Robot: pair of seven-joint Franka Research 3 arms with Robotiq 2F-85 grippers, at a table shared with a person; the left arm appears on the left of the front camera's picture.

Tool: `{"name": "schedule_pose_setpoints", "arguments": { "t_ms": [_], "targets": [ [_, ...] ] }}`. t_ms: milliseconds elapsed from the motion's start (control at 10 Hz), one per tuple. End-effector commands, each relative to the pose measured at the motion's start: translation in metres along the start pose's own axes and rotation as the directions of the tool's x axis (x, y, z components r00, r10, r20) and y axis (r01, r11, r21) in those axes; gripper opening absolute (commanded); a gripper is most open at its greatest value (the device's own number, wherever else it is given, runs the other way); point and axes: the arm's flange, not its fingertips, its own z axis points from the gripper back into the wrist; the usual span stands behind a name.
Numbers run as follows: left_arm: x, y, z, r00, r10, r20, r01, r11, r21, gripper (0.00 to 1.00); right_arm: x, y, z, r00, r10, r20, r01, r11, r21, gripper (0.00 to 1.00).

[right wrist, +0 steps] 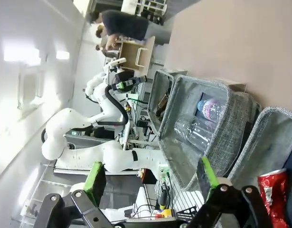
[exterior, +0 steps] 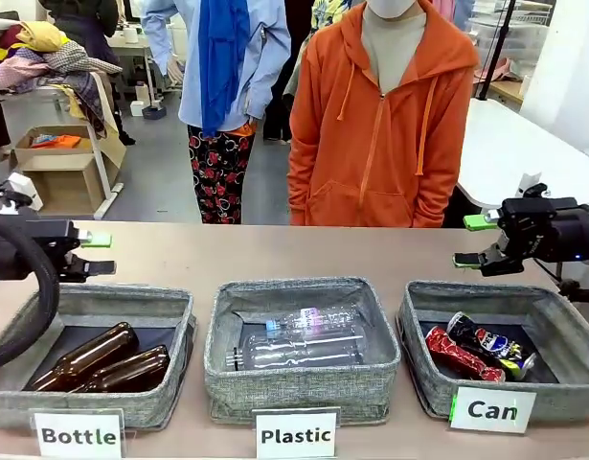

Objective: Sort the can waste into the basket.
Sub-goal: Pick up the can waste from the table and place it in the right Fabric basket.

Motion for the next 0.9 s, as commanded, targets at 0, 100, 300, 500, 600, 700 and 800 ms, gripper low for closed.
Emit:
{"name": "schedule_pose_setpoints", "arguments": {
  "t_ms": [0, 100, 300, 500, 600, 700, 800],
  "targets": [
    [0.0032, -0.0149, -0.0001, 1.0, -0.011, -0.021, 0.012, 1.0, 0.025, 1.0, 0.0009, -0.0003, 0.0001, 1.0, 0.004, 0.013, -0.004, 1.0, -0.007, 1.0],
    [0.0032, -0.0149, -0.0001, 1.0, -0.011, -0.021, 0.012, 1.0, 0.025, 1.0, 0.0009, -0.0003, 0.0001, 1.0, 0.004, 0.013, -0.004, 1.0, -0.007, 1.0],
    [0.0032, -0.0149, -0.0001, 1.0, -0.011, -0.021, 0.012, 1.0, 0.025, 1.0, 0.0009, -0.0003, 0.0001, 1.0, 0.004, 0.013, -0.004, 1.0, -0.007, 1.0],
    [0.0032, -0.0149, -0.0001, 1.0, -0.011, -0.021, 0.012, 1.0, 0.025, 1.0, 0.0009, -0.0003, 0.0001, 1.0, 0.004, 0.013, -0.004, 1.0, -0.007, 1.0],
    [0.0032, -0.0149, -0.0001, 1.0, -0.011, -0.021, 0.012, 1.0, 0.025, 1.0, 0.0009, -0.0003, 0.0001, 1.0, 0.004, 0.013, -0.004, 1.0, -0.007, 1.0],
    [0.0032, -0.0149, -0.0001, 1.0, -0.011, -0.021, 0.012, 1.0, 0.025, 1.0, 0.0009, -0.0003, 0.0001, 1.0, 0.004, 0.013, -0.004, 1.0, -0.007, 1.0],
    [0.0032, -0.0149, -0.0001, 1.0, -0.011, -0.021, 0.012, 1.0, 0.025, 1.0, 0.0009, -0.0003, 0.0001, 1.0, 0.004, 0.013, -0.004, 1.0, -0.007, 1.0]
  ]
}}
